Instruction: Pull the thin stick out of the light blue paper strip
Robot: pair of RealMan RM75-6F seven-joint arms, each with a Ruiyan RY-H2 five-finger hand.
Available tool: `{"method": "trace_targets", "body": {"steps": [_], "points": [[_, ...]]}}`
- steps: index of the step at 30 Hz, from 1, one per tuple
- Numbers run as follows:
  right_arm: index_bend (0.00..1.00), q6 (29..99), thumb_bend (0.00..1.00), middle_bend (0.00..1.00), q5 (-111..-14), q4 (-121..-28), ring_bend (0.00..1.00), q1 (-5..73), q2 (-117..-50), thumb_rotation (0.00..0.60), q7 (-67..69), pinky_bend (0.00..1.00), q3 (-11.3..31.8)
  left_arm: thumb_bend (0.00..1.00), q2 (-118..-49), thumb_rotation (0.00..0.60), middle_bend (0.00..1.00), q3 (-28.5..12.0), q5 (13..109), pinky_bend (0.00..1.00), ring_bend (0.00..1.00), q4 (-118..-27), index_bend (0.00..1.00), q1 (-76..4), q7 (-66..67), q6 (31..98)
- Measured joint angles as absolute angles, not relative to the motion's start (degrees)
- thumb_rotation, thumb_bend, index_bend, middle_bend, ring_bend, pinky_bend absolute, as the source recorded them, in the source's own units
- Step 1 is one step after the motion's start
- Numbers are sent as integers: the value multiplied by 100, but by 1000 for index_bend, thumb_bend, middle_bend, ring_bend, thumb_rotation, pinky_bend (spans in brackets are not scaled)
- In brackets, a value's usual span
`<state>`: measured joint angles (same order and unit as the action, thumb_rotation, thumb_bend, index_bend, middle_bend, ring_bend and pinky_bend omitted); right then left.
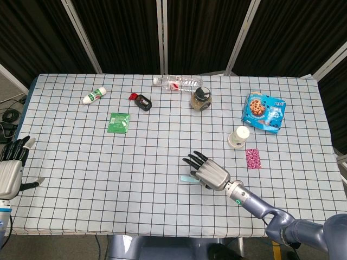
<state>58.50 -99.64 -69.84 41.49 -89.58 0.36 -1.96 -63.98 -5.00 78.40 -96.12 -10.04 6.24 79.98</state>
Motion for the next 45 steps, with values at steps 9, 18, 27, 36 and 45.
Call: {"method": "trace_targets", "body": {"steps": [9,18,27,36,45], "points": [[715,5851,408,121,-9675,-7151,0,4128,-9009,600,279,0,-98,0,-6399,600,0,-499,7834,0,0,-9606,0,-1014,601,7955],[749,5697,418,128,-9221,-7716,0,4246,-8898,600,347,0,295,0,-6615,600,0,-562,7975,0,0,-9335,0,-1154,127,7848],[769,5371,420,121,-8111,-8509,0,4493,-8746,600,-291,0,1067,0,-7067,600,0,-686,8100,0,0,-8956,198,-1818,-289,6955],[776,5127,424,117,-6853,-9057,0,4775,-8608,600,-1315,0,1584,2,-7867,600,0,-1086,7941,0,0,-8499,298,-2838,-617,6036],[784,5166,425,112,-5766,-9425,0,5020,-8598,600,-1976,0,1824,51,-8579,600,0,-1400,7454,0,0,-8388,350,-3590,-414,5374]]}}
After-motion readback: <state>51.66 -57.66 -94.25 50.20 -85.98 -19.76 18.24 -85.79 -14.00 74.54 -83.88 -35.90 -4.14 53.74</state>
